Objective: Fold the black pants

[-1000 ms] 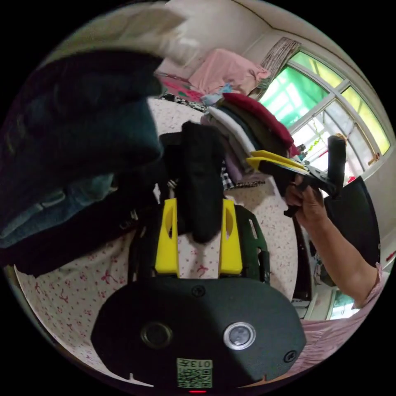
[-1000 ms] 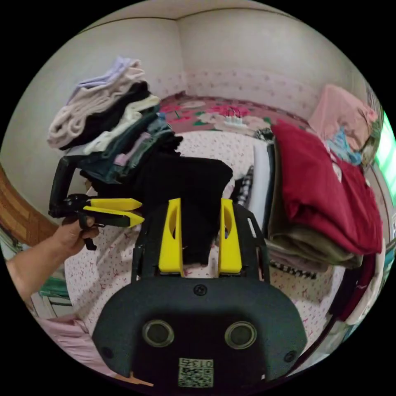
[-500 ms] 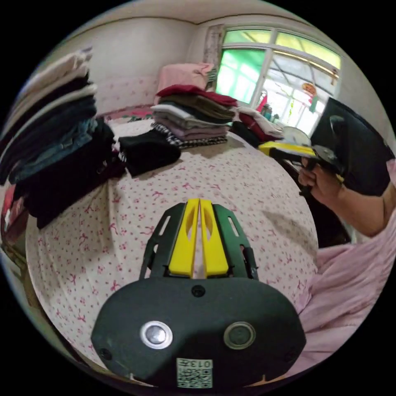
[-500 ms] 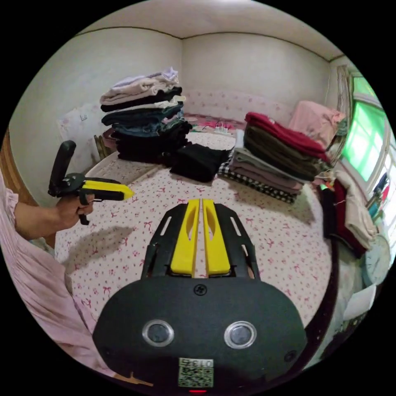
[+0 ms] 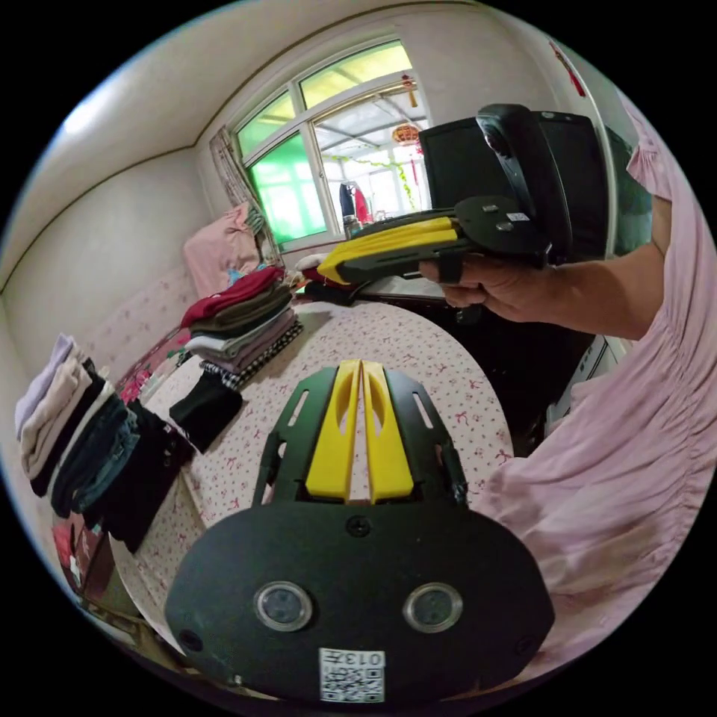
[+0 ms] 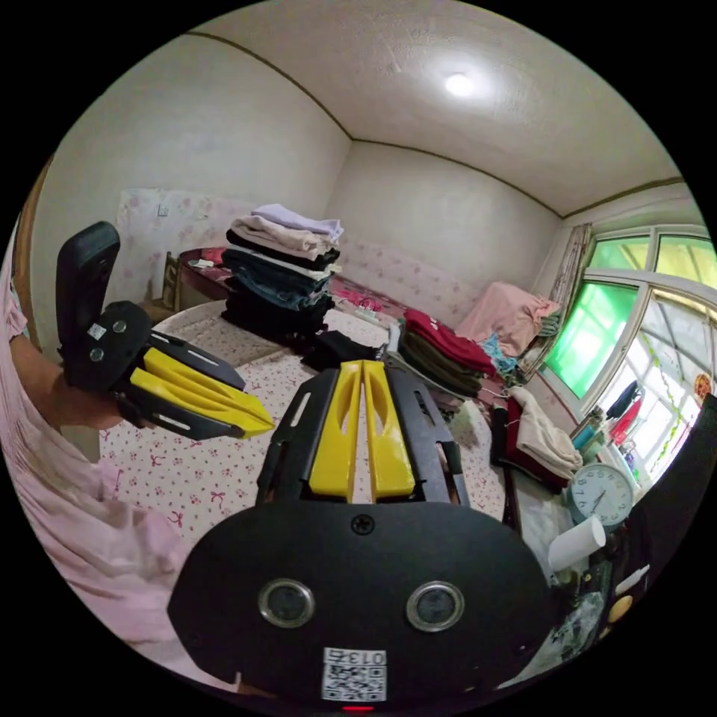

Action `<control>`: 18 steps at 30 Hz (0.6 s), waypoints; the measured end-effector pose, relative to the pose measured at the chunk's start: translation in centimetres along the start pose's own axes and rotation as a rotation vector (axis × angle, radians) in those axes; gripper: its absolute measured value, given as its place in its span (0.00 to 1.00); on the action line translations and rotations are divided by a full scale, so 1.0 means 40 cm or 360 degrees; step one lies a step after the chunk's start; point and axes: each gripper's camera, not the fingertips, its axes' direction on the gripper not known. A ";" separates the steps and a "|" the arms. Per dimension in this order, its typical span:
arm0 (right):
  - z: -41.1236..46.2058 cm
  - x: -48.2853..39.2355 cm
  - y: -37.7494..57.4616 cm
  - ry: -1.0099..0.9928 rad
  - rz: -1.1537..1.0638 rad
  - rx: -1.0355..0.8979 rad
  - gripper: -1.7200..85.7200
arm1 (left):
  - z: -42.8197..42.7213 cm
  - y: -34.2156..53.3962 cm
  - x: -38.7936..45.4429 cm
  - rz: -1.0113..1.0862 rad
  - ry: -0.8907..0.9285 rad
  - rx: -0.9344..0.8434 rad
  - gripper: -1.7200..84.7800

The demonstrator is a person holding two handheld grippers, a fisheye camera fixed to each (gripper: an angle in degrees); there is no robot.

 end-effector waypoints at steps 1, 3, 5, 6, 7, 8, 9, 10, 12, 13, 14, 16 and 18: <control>-0.024 0.028 0.018 0.0034 -0.0005 -0.0009 0.02 | 0.003 -0.036 0.021 0.0023 0.0005 0.0017 0.02; -0.048 0.086 0.048 0.0072 0.0018 -0.0032 0.02 | 0.020 -0.088 0.045 0.0051 0.0011 0.0028 0.02; -0.063 0.156 0.085 0.0107 0.0099 -0.0042 0.02 | 0.060 -0.159 0.067 0.0054 0.0043 0.0025 0.02; -0.069 0.206 0.114 0.0120 0.0162 -0.0046 0.02 | 0.074 -0.177 0.072 0.0053 0.0065 0.0020 0.02; -0.072 0.252 0.147 0.0136 0.0208 -0.0047 0.02 | 0.103 -0.214 0.083 0.0055 0.0112 0.0001 0.02; -0.073 0.274 0.165 0.0150 0.0226 -0.0049 0.02 | 0.139 -0.252 0.097 0.0071 0.0159 -0.0036 0.02; -0.070 0.318 0.203 0.0186 0.0264 -0.0060 0.02 | 0.160 -0.272 0.104 0.0077 0.0177 -0.0059 0.02; -0.064 0.365 0.245 0.0206 0.0301 -0.0077 0.02 | 0.203 -0.309 0.118 0.0076 0.0196 -0.0092 0.02; -0.049 0.443 0.312 0.0217 0.0358 -0.0114 0.02 | 0.270 -0.365 0.137 0.0070 0.0188 -0.0114 0.02; -0.035 0.500 0.360 0.0233 0.0392 -0.0144 0.02 | 0.325 -0.410 0.149 0.0076 0.0177 -0.0156 0.02; -0.027 0.530 0.384 0.0239 0.0403 -0.0162 0.02 | 0.384 -0.458 0.157 0.0074 0.0177 -0.0204 0.02; 0.010 0.664 0.480 0.0250 0.0458 -0.0251 0.02 | 0.470 -0.536 0.161 0.0035 0.0170 -0.0231 0.02; 0.035 0.775 0.545 0.0247 0.0490 -0.0290 0.02 | 0.552 -0.621 0.156 -0.0005 0.0172 -0.0235 0.02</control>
